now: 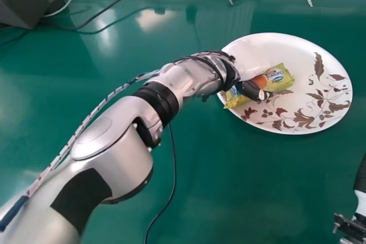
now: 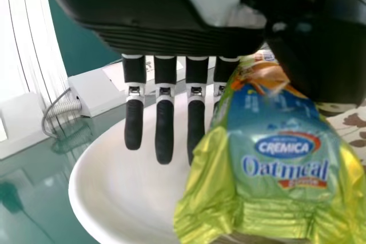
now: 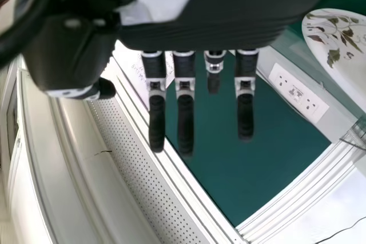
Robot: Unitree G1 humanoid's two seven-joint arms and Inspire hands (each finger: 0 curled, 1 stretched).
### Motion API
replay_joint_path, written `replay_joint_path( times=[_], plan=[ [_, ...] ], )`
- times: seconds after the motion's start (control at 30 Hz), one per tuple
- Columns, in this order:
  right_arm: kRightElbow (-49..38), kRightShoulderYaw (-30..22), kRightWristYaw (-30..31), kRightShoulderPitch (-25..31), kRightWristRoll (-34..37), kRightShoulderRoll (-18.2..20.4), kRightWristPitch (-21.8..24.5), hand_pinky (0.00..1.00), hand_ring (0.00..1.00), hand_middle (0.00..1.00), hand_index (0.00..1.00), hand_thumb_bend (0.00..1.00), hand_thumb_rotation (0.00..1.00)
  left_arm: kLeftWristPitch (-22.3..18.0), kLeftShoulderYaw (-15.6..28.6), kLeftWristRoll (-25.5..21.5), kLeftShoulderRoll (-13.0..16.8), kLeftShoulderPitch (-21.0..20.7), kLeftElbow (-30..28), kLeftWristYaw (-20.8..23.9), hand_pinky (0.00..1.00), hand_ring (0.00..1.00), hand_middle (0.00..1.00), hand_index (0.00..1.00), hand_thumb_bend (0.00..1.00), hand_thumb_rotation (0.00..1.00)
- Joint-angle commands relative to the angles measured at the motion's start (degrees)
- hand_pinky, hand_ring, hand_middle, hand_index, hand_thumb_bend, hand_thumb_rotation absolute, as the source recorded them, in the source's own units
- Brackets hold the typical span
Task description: Pick up biscuit and place it in the plate
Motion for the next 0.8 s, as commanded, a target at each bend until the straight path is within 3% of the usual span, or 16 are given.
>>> replay_joint_path(
  times=[0.0,0.47,0.63,0.77],
  plan=[
    [0.61,0.02,0.74,0.09,-0.11,3.65,-0.47,0.47,0.60,0.52,0.48,0.52,0.00,-0.55,-1.70,1.62,-0.50,3.38,1.11,-1.80,0.42,0.40,0.47,0.52,0.49,0.00],
    [3.28,-1.16,4.30,-0.14,0.23,3.05,-0.94,0.49,0.62,0.53,0.48,0.52,0.00,-1.12,-3.28,1.91,-0.12,3.45,1.23,-1.02,0.41,0.42,0.48,0.54,0.50,0.00],
    [3.46,-1.27,5.00,-0.24,0.38,3.44,-0.96,0.45,0.59,0.53,0.48,0.52,0.00,-1.46,-3.39,1.74,-0.01,3.44,1.23,-0.73,0.38,0.42,0.48,0.52,0.51,0.00],
    [3.19,-1.15,5.44,-0.06,0.90,3.43,-0.54,0.49,0.62,0.54,0.47,0.52,0.00,-1.95,-3.47,1.69,0.14,3.32,1.12,-0.67,0.39,0.43,0.48,0.52,0.51,0.00]
  ],
)
